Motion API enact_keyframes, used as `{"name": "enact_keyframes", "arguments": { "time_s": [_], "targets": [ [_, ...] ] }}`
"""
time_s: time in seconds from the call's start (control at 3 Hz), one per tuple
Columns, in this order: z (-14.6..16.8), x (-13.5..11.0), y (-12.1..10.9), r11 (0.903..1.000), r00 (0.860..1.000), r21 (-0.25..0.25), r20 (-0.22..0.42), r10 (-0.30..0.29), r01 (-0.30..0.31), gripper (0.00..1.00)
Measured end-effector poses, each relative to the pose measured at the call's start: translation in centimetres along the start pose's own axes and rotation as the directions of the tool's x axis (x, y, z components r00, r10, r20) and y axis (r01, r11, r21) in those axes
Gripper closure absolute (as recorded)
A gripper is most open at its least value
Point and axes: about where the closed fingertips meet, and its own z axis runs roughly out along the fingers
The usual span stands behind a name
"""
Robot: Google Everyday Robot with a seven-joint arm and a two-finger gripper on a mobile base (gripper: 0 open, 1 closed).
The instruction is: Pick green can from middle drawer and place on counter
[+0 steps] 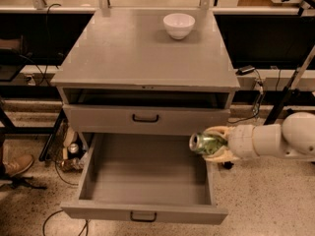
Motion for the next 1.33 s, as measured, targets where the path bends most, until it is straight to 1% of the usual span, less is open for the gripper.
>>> {"name": "enact_keyframes", "arguments": {
  "time_s": [0.33, 0.67, 1.0, 1.33],
  "targets": [
    [-7.1, -4.7, -2.9, 0.9917, 0.995, 0.076, 0.008, -0.104, 0.103, 1.0],
    [-13.2, -9.0, -7.2, 0.9696, 0.979, 0.138, -0.006, -0.203, 0.202, 1.0],
    [-13.2, -9.1, -7.4, 0.9692, 0.979, 0.138, -0.004, -0.206, 0.204, 1.0],
    [-12.9, -9.7, -10.9, 0.9593, 0.966, 0.133, 0.042, -0.257, 0.249, 1.0]
  ]
}}
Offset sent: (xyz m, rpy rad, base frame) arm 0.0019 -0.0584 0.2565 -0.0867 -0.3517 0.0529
